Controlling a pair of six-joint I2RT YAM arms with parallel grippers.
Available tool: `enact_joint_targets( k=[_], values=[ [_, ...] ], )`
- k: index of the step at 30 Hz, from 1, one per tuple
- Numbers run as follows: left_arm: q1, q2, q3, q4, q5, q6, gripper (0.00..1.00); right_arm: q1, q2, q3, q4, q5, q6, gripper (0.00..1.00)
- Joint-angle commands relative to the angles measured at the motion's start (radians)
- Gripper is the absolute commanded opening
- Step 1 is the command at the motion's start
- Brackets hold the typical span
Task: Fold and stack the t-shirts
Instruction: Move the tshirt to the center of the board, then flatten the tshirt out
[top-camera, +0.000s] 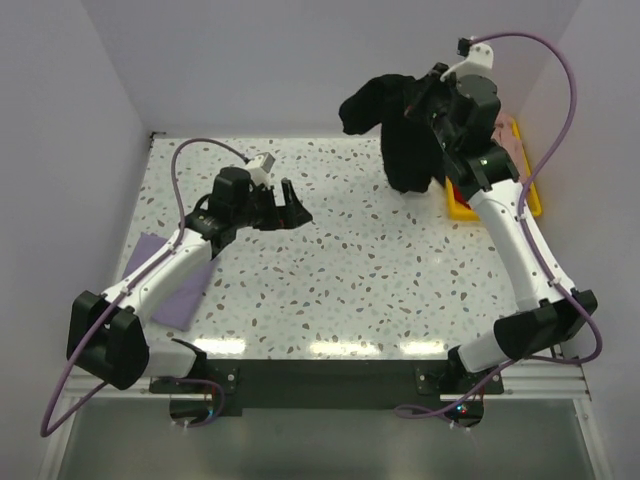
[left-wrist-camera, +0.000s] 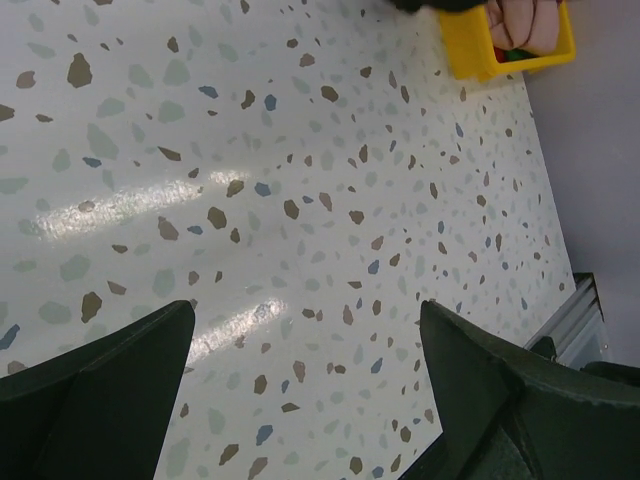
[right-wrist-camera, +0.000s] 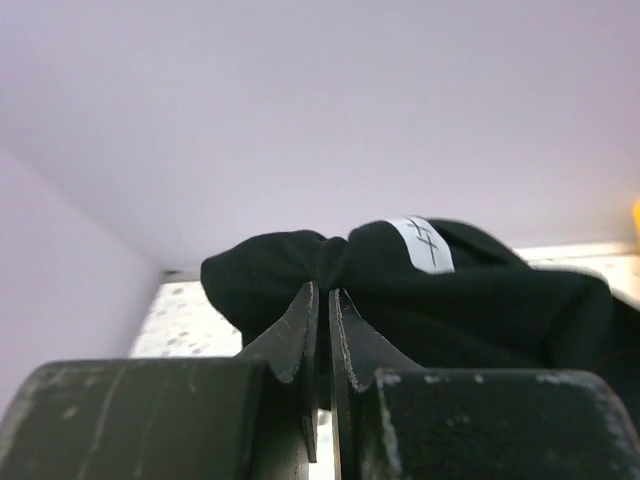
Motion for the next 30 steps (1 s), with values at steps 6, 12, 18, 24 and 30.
enact_joint_targets(
  k=[6, 12, 18, 24, 30],
  values=[
    [0.037, -0.042, -0.023, 0.090, 0.015, -0.071, 1.00, 0.138, 0.016, 0.192, 0.055, -0.103, 0.027, 0.00],
    [0.038, -0.060, -0.073, 0.093, -0.015, -0.092, 1.00, 0.130, 0.070, 0.030, 0.016, -0.053, 0.072, 0.05],
    [0.053, -0.054, -0.150, 0.112, -0.045, -0.132, 0.97, -0.028, 0.206, -0.187, -0.030, -0.150, 0.208, 0.32],
    [0.050, 0.016, -0.245, 0.206, -0.010, -0.175, 0.88, -0.022, 0.184, -0.397, -0.019, -0.151, 0.195, 0.46],
    [-0.014, 0.108, -0.268, 0.266, -0.054, -0.164, 0.76, 0.082, 0.109, -0.564, -0.019, -0.064, 0.141, 0.47]
  ],
)
